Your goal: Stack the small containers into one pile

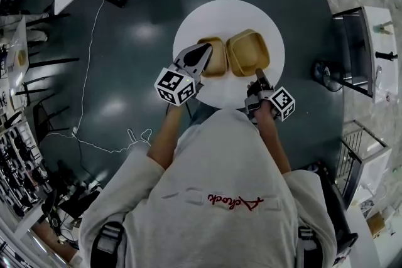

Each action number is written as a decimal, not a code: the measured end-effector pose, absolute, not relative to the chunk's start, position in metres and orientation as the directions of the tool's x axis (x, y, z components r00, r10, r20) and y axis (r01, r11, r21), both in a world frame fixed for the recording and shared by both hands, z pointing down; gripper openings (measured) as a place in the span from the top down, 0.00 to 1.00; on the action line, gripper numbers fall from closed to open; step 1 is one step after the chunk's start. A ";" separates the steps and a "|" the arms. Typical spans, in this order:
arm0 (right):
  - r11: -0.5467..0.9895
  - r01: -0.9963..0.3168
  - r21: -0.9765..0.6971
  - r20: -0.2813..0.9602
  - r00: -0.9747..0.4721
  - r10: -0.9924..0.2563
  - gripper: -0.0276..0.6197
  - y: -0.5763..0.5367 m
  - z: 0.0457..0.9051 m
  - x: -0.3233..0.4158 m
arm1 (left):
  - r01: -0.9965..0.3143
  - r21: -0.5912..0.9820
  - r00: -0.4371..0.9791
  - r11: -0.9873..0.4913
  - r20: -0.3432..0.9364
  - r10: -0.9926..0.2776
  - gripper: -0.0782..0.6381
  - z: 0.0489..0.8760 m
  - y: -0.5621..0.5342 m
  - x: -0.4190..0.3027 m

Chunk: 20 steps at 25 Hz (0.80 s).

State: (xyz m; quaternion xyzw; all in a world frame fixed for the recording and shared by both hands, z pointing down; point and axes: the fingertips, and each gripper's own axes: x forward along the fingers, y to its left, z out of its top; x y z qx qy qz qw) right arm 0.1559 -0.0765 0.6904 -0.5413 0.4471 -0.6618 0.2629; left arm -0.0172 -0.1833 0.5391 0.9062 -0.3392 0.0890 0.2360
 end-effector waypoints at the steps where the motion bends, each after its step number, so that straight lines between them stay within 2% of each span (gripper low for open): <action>1: -0.467 -0.135 -0.874 0.486 -0.276 -0.829 0.92 -0.076 0.692 0.151 | -0.660 0.367 0.752 -0.656 0.323 -0.575 0.88 0.540 -0.183 -0.022; 13: -0.537 -0.058 -0.842 0.535 -0.229 -0.814 0.91 -0.052 0.711 0.122 | -0.667 0.369 0.745 -0.647 0.329 -0.580 0.88 0.543 -0.176 -0.053; 20: -0.534 -0.084 -0.841 0.538 -0.235 -0.810 0.90 -0.049 0.713 0.115 | -0.672 0.373 0.740 -0.640 0.325 -0.588 0.87 0.543 -0.177 -0.063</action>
